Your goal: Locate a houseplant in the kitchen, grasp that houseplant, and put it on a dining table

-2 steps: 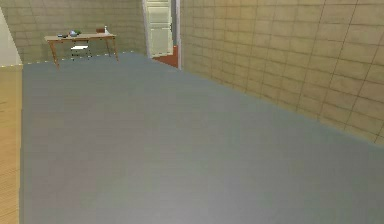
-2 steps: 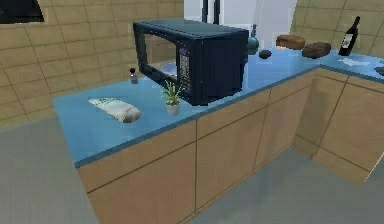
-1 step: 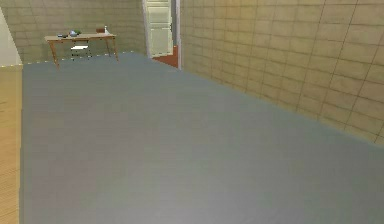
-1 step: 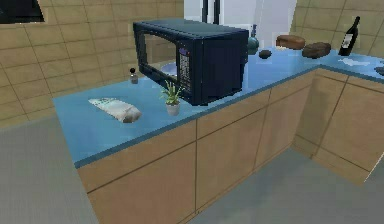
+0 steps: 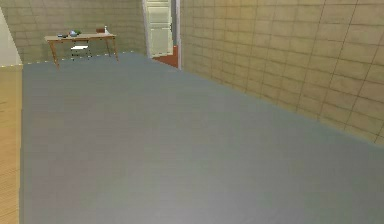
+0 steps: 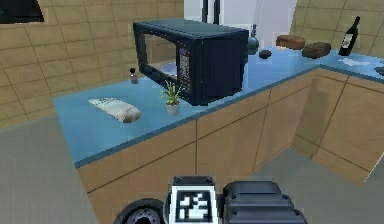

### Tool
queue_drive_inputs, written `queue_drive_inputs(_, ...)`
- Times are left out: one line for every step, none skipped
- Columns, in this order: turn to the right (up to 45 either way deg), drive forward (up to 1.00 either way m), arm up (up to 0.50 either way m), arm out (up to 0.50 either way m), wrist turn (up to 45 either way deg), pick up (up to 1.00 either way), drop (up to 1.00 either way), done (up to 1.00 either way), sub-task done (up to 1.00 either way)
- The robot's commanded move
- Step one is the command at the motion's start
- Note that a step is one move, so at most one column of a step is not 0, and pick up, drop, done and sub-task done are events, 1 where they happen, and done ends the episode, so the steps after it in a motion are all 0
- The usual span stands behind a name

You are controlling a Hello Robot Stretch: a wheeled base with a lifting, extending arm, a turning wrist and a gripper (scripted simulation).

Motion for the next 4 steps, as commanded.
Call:
queue_drive_inputs(0.0,0.0,0.0,0.5,0.0,0.0,0.0,0.0,0.0)
queue_drive_inputs(0.0,0.0,0.0,0.0,45.0,0.0,0.0,0.0,0.0)
queue_drive_inputs(0.0,0.0,0.0,0.0,45.0,0.0,0.0,0.0,0.0)
queue_drive_inputs(0.0,0.0,0.0,0.0,45.0,0.0,0.0,0.0,0.0)
